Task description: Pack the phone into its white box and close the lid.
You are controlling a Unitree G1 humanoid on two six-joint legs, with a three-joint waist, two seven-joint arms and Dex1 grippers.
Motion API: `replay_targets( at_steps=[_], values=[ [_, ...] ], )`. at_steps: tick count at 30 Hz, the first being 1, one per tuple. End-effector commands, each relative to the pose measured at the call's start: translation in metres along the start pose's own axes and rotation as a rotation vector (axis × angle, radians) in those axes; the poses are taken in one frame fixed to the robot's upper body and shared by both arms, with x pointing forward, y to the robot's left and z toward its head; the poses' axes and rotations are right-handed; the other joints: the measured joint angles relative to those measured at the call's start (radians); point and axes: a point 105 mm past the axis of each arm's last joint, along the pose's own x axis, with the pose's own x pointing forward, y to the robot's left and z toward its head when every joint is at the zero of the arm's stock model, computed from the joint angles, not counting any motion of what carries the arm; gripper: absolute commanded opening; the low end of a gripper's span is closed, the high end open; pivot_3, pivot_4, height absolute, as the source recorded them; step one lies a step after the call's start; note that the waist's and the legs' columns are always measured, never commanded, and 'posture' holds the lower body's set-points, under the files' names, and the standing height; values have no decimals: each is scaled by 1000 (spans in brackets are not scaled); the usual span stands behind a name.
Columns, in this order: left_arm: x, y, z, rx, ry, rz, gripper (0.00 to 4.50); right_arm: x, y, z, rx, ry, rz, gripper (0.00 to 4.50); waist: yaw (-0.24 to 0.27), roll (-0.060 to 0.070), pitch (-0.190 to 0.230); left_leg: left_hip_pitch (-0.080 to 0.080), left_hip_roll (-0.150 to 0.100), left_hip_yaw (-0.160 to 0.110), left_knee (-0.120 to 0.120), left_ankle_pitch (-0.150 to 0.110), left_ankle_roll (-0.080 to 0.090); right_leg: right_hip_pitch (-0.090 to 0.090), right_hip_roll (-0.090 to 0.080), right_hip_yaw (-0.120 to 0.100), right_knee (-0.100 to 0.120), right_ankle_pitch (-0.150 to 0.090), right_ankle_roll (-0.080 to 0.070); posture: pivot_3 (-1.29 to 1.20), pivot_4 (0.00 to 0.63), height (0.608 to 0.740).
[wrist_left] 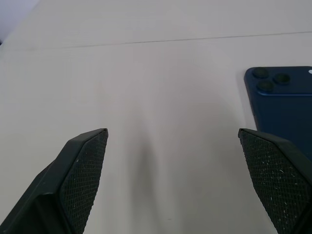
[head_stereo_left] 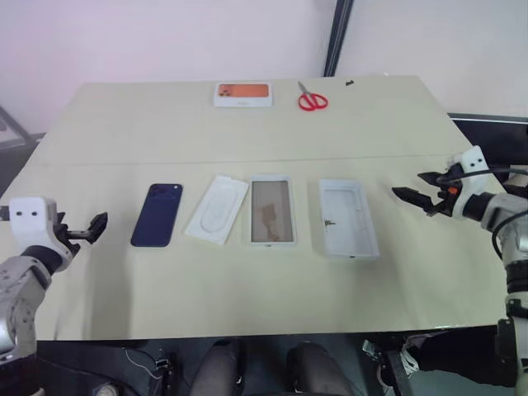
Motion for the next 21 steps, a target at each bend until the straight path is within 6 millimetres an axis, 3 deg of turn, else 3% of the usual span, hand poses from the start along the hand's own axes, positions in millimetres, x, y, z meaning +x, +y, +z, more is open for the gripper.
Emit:
replay_targets(
  at_steps=[1, 15, 21],
  values=[
    [-3, 0, 8, 19, -29, 4, 4500, -5, -5, 17, -49, -38, -10, 4445, 0, 0, 0, 0, 0, 0, 0, 0, 0, 0, 0, 0, 0, 0, 0, 0, 150, 740],
    [2, 0, 18, 30, -52, -25, 4500, 3, 15, 21, -83, -57, 38, 4445, 1, 0, 0, 0, 0, 0, 0, 0, 0, 0, 0, 0, 0, 0, 0, 0, 150, 740],
    [17, -19, 28, 55, -56, -117, 4500, 6, 35, 26, -102, -93, 68, 4445, 5, 0, 0, 0, 0, 0, 0, 0, 0, 1, 0, 0, 0, 0, 0, 0, 150, 740]
  ],
)
